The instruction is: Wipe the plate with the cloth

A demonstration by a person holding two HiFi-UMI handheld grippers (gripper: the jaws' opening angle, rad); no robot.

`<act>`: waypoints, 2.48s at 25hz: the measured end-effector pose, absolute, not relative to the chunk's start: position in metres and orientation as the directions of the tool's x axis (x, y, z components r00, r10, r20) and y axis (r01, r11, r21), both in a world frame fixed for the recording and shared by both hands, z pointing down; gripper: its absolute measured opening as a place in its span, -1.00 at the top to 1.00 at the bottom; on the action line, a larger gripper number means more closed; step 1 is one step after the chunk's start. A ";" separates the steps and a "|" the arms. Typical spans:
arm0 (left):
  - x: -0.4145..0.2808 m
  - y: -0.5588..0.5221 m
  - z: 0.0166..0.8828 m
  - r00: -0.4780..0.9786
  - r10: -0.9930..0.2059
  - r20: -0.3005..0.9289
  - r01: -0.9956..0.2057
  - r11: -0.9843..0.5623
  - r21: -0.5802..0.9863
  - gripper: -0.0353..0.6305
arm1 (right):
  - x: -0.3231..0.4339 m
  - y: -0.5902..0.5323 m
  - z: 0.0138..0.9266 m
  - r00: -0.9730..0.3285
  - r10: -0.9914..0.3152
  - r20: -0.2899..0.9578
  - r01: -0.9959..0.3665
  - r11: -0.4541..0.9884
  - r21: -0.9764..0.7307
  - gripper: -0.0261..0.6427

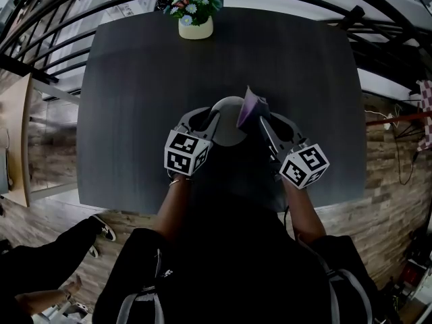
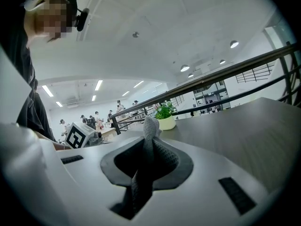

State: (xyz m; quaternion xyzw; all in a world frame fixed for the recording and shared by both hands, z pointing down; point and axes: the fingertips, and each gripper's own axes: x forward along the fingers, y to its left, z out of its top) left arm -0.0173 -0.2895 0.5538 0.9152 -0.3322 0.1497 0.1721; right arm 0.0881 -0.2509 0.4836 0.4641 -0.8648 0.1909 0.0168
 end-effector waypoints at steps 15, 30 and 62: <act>-0.018 -0.299 0.582 0.677 -0.546 0.494 -0.681 -0.719 0.139 0.65 | 0.092 -0.261 0.509 -0.541 -0.797 0.268 -0.830 0.454 -0.325 0.80; -0.021 -0.296 0.615 0.611 -0.494 0.619 -0.671 -0.738 0.074 0.60 | 0.077 -0.268 0.523 -0.549 -0.786 0.286 -0.830 0.471 -0.300 0.80; -0.027 -0.297 0.574 0.648 -0.566 0.509 -0.682 -0.729 0.058 0.87 | 0.084 -0.262 0.501 -0.533 -0.809 0.246 -0.839 0.469 -0.275 0.80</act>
